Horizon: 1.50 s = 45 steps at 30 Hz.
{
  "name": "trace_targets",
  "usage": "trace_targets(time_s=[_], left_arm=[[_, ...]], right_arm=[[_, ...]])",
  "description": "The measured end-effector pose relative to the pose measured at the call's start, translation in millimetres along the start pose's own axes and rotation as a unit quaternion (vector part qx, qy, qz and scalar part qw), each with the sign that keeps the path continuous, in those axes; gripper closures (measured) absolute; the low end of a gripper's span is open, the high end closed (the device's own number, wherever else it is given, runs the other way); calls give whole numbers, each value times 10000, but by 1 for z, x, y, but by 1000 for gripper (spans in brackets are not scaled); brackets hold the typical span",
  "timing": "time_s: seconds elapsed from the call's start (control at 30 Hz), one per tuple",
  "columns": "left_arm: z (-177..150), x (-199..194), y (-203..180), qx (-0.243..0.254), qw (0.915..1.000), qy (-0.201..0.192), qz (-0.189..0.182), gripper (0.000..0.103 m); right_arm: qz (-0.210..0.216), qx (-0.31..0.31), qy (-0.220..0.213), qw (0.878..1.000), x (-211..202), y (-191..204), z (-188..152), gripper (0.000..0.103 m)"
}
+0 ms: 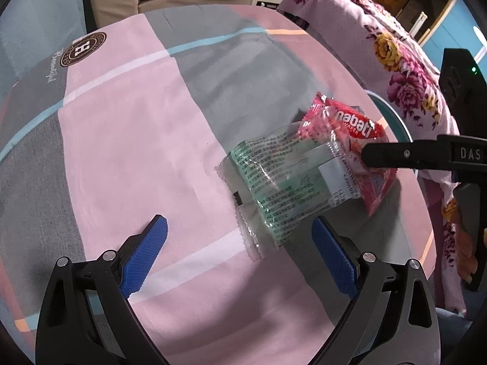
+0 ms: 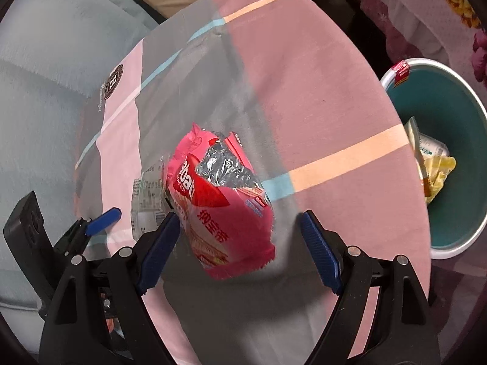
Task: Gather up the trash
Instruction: 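Reach the left gripper toward the clear plastic bag while the right gripper grasps the pink wafer wrapper, then grasp the clear plastic bag with the left gripper and lift it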
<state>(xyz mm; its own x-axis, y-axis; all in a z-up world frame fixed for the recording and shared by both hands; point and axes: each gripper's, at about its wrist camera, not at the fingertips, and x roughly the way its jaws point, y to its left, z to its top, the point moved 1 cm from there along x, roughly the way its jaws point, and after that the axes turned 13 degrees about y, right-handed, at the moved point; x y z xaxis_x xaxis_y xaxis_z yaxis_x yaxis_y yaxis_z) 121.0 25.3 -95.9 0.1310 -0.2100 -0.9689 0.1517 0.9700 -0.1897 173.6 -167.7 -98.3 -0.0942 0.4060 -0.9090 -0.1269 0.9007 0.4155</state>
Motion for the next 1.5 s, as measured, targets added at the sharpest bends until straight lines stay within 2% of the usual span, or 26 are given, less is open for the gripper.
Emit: trace_targets(time_s=[0.03,0.07,0.13,0.17,0.2,0.27,0.4,0.6,0.67,0.77,0.93,1.0,1.07,1.1,1.17,1.23,1.5], left_arm=[[0,1,0,12,10000,-1,-2,6],[0,1,0,11,10000,-9,-13,6],[1,1,0,4,10000,-19,-30,5],[1,1,0,5,10000,-22,-37,5],[1,1,-1,9,10000,-20,-49,5],[1,0,-1,35,10000,-22,-52,5],[4,-9,-4,249,9996,-100,121,5],[13,-13,-24,1100,9928,-161,440,5],[16,-11,-33,1430,9877,-165,607,5],[22,-9,-49,1991,9752,-237,933,5],[30,1,-73,2837,9489,-226,1365,5],[35,7,-77,2950,9455,-131,1370,5],[39,10,-77,2921,9496,-27,1137,5],[42,11,-75,2821,9549,23,925,6],[44,11,-72,2670,9613,67,673,11],[47,14,-68,2492,9673,172,450,36],[37,3,-71,1804,9831,12,317,42]], right_arm=[[-4,-27,-22,10000,0,1,0,28],[-32,-83,-6,10000,1,4,0,40],[-132,-169,-10,9998,2,9,0,56],[-171,-248,-38,9995,2,12,-1,64],[-209,-308,-68,9993,1,15,-2,66],[-318,-395,-150,9986,-4,18,-3,83],[-446,-352,-359,9977,-20,12,-4,87],[-579,-239,-621,9961,-40,-2,-8,90],[-600,-217,-670,9957,-46,-7,-9,90],[-610,-217,-686,9955,-52,-12,-11,90],[-562,-190,-700,9958,-56,-19,-12,90],[-535,-171,-717,9958,-57,-21,-12,90],[-511,-146,-739,9958,-59,-24,-11,90],[-502,-135,-746,9959,-59,-25,-11,90],[-495,-113,-753,9959,-60,-29,-11,90],[-491,-104,-754,9959,-60,-30,-11,90],[-347,-29,-880,9955,-69,-41,-20,90]])
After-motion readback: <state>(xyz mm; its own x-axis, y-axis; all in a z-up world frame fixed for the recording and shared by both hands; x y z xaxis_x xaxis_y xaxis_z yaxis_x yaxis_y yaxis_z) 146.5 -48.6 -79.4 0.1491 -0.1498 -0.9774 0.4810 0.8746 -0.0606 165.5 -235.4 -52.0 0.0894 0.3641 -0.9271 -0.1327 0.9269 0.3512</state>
